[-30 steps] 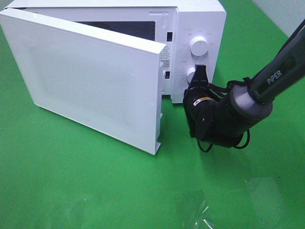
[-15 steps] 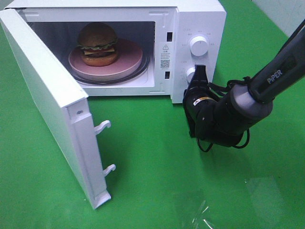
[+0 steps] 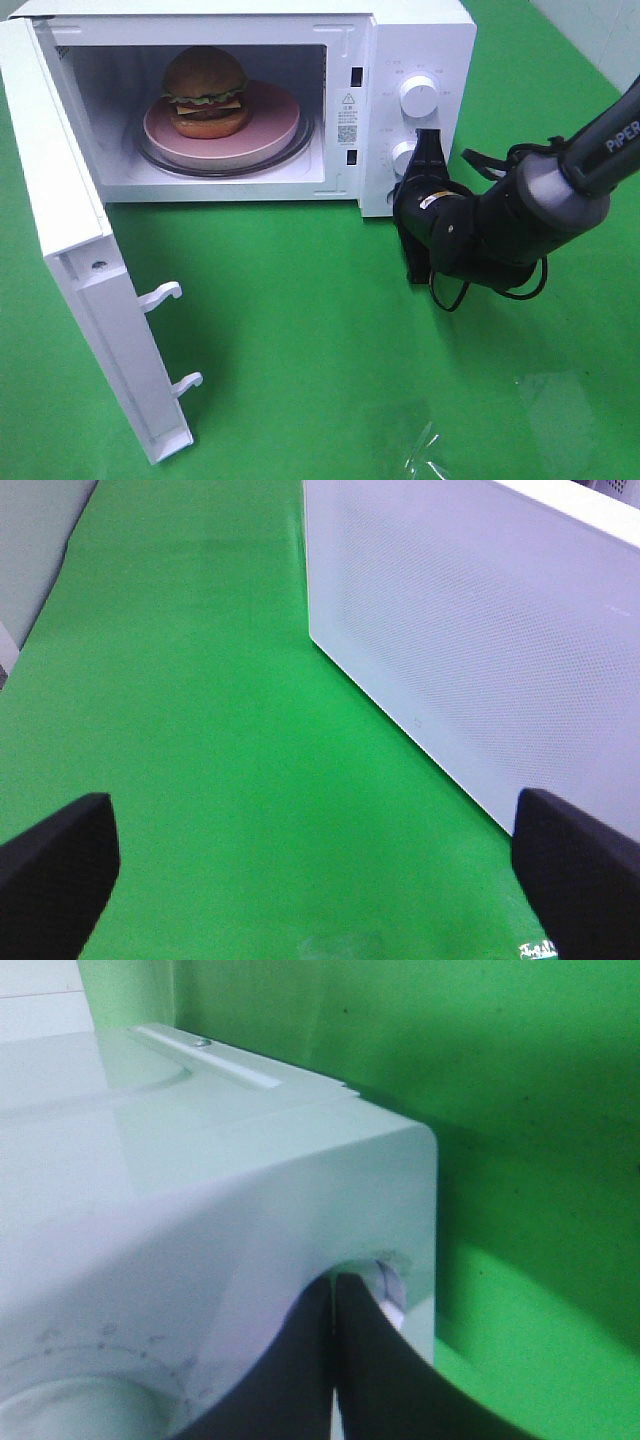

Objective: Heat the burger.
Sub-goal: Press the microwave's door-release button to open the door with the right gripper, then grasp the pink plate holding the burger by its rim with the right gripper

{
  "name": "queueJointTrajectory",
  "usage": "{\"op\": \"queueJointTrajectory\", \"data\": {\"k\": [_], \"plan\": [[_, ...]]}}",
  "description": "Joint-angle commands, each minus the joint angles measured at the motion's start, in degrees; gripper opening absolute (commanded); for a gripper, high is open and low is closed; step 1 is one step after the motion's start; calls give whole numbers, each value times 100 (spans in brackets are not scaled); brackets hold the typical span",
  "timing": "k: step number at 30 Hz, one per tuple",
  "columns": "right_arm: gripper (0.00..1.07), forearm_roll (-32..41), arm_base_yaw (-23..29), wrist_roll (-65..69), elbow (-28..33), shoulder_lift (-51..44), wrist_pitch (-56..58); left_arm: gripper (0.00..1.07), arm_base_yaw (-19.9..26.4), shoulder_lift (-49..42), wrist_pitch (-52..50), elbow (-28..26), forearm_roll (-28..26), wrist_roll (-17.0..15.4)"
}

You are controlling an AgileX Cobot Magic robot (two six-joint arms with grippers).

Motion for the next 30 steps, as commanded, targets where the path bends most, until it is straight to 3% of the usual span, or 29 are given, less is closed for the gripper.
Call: {"op": "queueJointTrajectory", "data": {"k": [1, 15, 30], "plan": [[0, 11, -115, -103, 115, -264, -229, 100, 11, -109, -6, 23, -11, -11], [0, -665, -115, -556, 630, -1026, 1180, 100, 11, -109, -6, 23, -11, -11], [1, -854, -115, -3804, 756, -2418, 3358, 100, 11, -109, -6, 23, -11, -11]]}}
